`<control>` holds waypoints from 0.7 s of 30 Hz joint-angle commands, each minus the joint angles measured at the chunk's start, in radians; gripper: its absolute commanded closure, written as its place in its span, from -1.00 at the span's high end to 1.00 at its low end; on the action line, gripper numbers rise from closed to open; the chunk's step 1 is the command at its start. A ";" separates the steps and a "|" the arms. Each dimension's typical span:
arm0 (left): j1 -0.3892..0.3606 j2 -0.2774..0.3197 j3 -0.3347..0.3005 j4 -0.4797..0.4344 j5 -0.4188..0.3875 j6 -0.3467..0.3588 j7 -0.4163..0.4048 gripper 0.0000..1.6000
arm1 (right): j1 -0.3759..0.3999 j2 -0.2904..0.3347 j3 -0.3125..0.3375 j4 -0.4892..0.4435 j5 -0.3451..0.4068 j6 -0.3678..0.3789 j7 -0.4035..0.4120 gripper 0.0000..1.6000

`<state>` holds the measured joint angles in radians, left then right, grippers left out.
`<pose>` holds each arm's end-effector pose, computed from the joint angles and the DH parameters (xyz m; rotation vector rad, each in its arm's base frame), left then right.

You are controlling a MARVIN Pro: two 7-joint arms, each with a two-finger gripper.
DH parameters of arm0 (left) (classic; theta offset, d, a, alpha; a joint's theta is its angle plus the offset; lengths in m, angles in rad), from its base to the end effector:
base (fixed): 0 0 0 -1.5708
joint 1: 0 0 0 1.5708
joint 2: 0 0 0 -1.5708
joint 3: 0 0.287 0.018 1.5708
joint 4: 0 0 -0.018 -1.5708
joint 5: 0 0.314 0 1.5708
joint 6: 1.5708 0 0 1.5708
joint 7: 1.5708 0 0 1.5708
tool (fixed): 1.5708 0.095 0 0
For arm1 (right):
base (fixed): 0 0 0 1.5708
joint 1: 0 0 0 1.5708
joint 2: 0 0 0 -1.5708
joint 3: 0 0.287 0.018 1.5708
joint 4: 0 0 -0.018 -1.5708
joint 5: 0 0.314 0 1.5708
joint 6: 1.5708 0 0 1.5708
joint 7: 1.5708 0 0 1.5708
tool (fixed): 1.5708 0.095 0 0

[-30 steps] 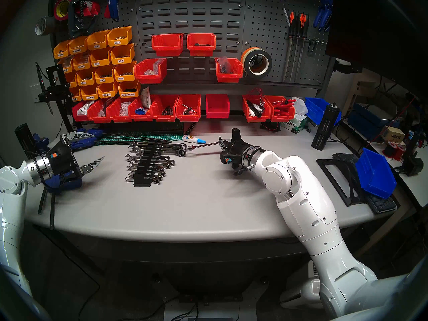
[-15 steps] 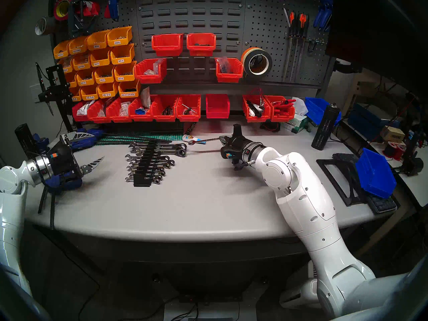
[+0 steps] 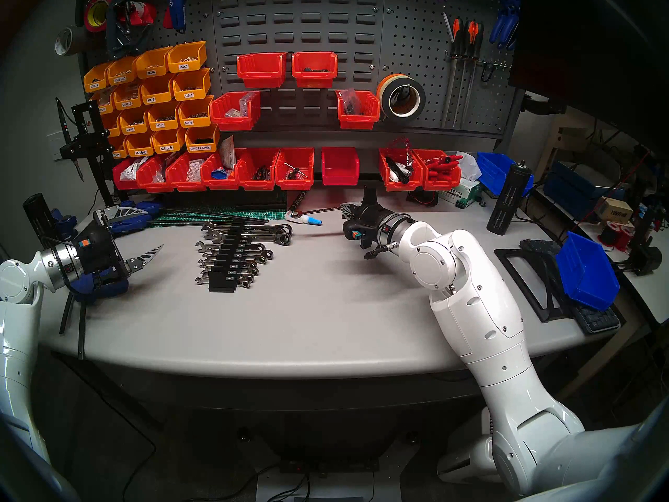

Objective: Put the wrenches on the table into the correct slot in the case

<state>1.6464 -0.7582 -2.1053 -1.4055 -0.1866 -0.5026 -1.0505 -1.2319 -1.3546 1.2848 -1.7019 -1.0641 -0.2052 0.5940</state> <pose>0.3478 0.3216 -0.1614 -1.7076 1.4916 -1.8992 0.4691 0.0885 -0.1723 1.0380 1.7815 1.5761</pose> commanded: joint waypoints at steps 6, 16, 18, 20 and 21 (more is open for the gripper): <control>-0.021 0.013 -0.018 -0.013 -0.012 0.000 0.006 1.00 | 0.047 -0.082 0.090 -0.072 0.185 0.102 0.174 -1.00; -0.021 0.013 -0.018 -0.013 -0.013 0.001 0.006 1.00 | 0.076 -0.103 0.129 -0.066 0.302 0.220 0.395 -1.00; -0.021 0.013 -0.018 -0.013 -0.013 0.001 0.006 1.00 | 0.080 -0.099 0.128 -0.061 0.323 0.243 0.424 -1.00; -0.021 0.013 -0.018 -0.013 -0.013 0.001 0.006 1.00 | 0.088 -0.101 0.132 -0.057 0.328 0.253 0.475 -1.00; -0.021 0.013 -0.018 -0.013 -0.014 0.002 0.006 1.00 | 0.091 -0.101 0.133 -0.054 0.332 0.262 0.490 -1.00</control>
<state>1.6464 -0.7582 -2.1051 -1.4055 -0.1865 -0.5029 -1.0505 -1.2044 -1.4381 1.4037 -1.7315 -0.7794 0.0097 1.0016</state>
